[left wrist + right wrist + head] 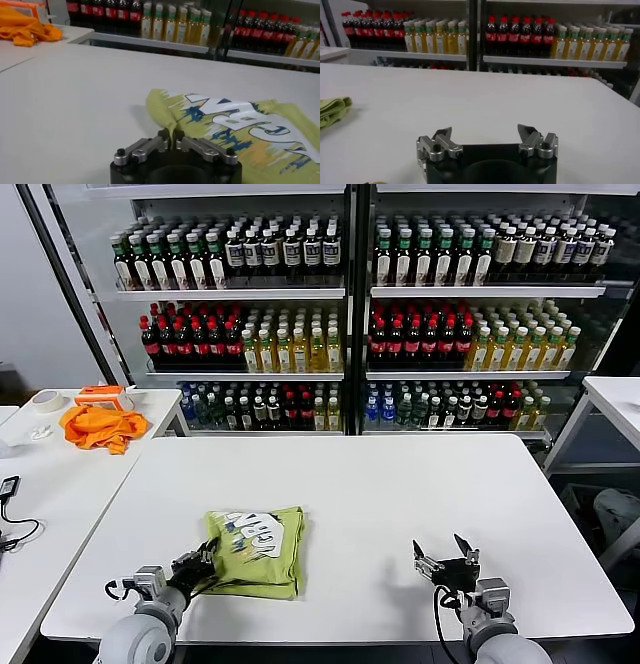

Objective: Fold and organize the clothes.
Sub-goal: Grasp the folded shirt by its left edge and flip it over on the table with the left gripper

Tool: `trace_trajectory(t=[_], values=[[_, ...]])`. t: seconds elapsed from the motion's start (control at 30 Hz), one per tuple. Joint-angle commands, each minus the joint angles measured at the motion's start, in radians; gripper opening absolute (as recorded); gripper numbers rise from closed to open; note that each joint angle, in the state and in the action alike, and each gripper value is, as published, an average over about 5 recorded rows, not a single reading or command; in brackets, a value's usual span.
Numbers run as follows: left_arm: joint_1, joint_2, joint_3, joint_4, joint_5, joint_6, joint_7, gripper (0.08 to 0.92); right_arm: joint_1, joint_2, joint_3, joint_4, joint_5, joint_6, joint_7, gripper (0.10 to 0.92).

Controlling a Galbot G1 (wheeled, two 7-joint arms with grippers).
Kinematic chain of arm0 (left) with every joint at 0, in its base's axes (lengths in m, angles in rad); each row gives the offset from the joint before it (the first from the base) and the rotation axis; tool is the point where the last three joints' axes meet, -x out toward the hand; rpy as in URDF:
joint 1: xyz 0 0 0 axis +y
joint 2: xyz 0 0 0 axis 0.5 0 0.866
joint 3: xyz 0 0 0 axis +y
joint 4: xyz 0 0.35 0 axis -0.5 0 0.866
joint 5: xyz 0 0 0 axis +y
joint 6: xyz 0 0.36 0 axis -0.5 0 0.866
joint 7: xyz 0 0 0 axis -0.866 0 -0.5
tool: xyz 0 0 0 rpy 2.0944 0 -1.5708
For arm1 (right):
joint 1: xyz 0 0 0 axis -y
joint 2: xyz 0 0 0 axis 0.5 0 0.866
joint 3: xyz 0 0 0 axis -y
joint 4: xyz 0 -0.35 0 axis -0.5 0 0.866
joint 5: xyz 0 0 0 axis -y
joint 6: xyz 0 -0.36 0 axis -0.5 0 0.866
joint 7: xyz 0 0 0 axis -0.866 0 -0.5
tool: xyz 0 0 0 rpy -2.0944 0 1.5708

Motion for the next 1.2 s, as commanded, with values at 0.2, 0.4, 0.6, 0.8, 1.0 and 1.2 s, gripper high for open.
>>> trace_trajectory(t=[0.2,0.4,0.6,0.8,1.0,1.2], values=[[0.061,0.323,-0.363,-0.27,-0.176,0.169,-0.165,0.104,0.009,0.008,-0.007,-0.002,-0.001,0.001,0.001,0.823],[0.221,0.531,-0.633,-0.241,-0.338,0.172,-0.167,0.104,0.018,0.011,-0.01,0.0,-0.002,0.001,0.0,0.823],[0.118,0.41,-0.397,-0.342,-0.324,0.17,-0.189,0.104,0.007,0.02,-0.005,0.006,-0.007,0.002,0.002,0.823],[-0.003,0.002,0.13,-0.364,0.066,0.169,-0.118,0.104,-0.028,-0.001,0.019,0.024,-0.012,0.001,0.004,0.823],[-0.072,-0.2,0.276,-0.281,0.236,0.169,-0.089,0.104,-0.044,-0.002,0.034,0.031,-0.02,0.002,0.005,0.823],[-0.136,-0.23,0.274,-0.254,0.234,0.169,-0.099,0.104,-0.032,0.006,0.024,0.025,-0.03,0.001,0.004,0.823]])
